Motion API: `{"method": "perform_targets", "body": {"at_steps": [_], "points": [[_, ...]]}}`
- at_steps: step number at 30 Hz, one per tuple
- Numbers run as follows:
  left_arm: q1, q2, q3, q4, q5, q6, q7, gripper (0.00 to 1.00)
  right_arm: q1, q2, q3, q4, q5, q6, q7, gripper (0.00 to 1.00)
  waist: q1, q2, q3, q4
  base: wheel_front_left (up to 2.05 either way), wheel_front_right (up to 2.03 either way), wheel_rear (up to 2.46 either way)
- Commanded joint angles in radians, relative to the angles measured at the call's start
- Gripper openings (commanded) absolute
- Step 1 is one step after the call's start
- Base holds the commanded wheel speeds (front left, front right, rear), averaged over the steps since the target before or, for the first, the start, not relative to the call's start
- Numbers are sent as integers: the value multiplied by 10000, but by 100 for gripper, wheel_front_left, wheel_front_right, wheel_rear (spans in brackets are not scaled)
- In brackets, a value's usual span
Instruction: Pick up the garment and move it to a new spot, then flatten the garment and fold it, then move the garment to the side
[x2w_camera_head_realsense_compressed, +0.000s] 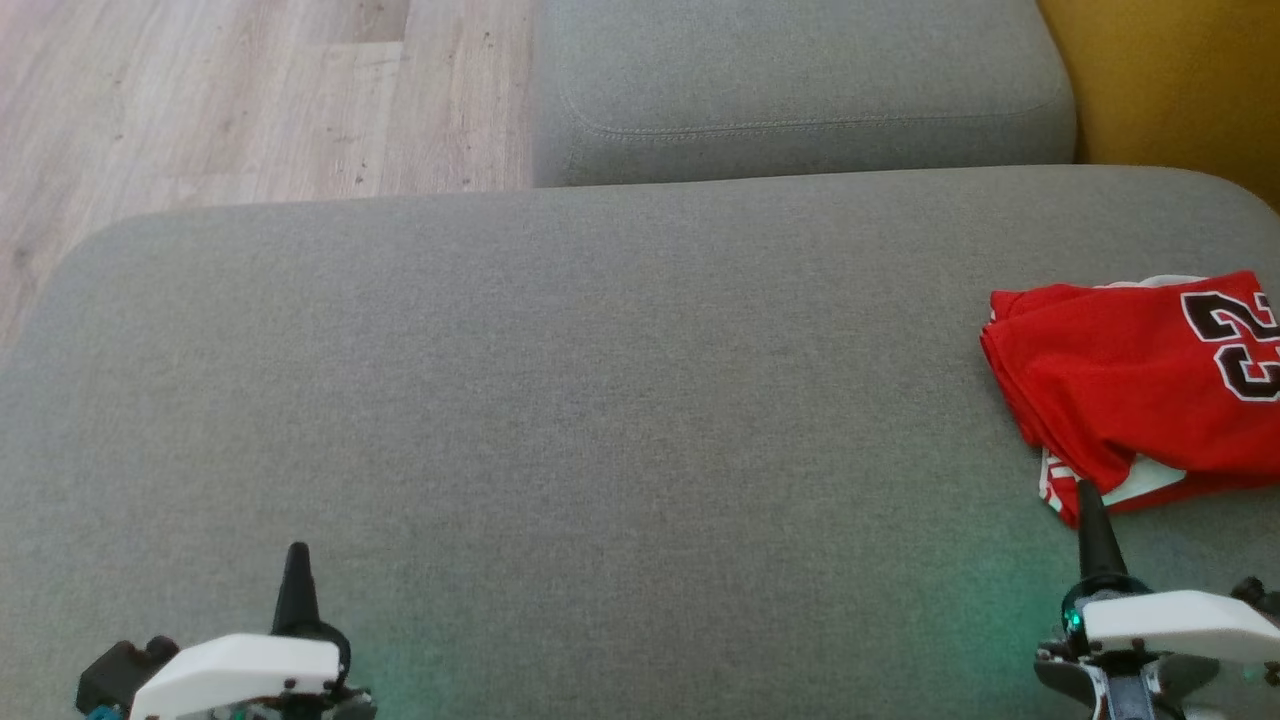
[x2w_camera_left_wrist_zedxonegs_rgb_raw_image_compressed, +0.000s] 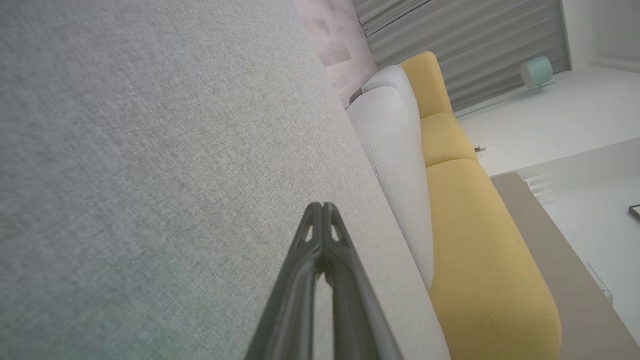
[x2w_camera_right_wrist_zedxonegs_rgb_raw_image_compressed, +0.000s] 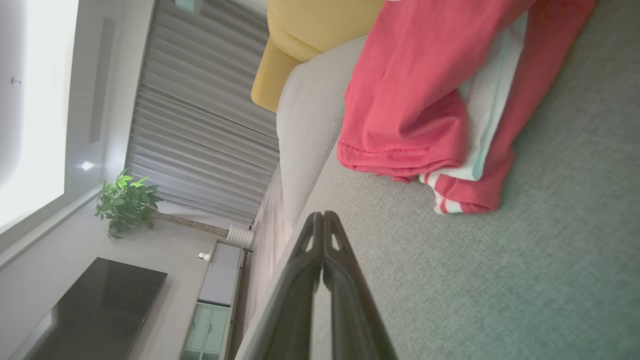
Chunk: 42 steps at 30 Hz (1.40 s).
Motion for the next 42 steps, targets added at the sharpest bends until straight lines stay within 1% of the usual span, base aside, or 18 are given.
{"method": "perform_targets", "body": {"at_steps": [1,28,39,42], "points": [[-612,4,412,-242,-176,-140,60,0,-600,-221,81,-328,275,55,50,0,0,0,5,-6,0,0,0],[-1087,-535,1849,-171,-2365,-1081,878,0,-1206,-225,-279,-333,3502,72,689,0,0,0,147,-179,0,0,0],[-1257,-729,2365,-145,-3146,-1418,1172,0,-1424,-222,-414,-334,4651,78,922,0,0,0,198,-241,0,0,0],[-1268,-744,2402,-143,-3195,-1440,1193,0,-1439,-216,-431,-334,4719,79,944,0,0,0,201,-245,0,0,0]]}}
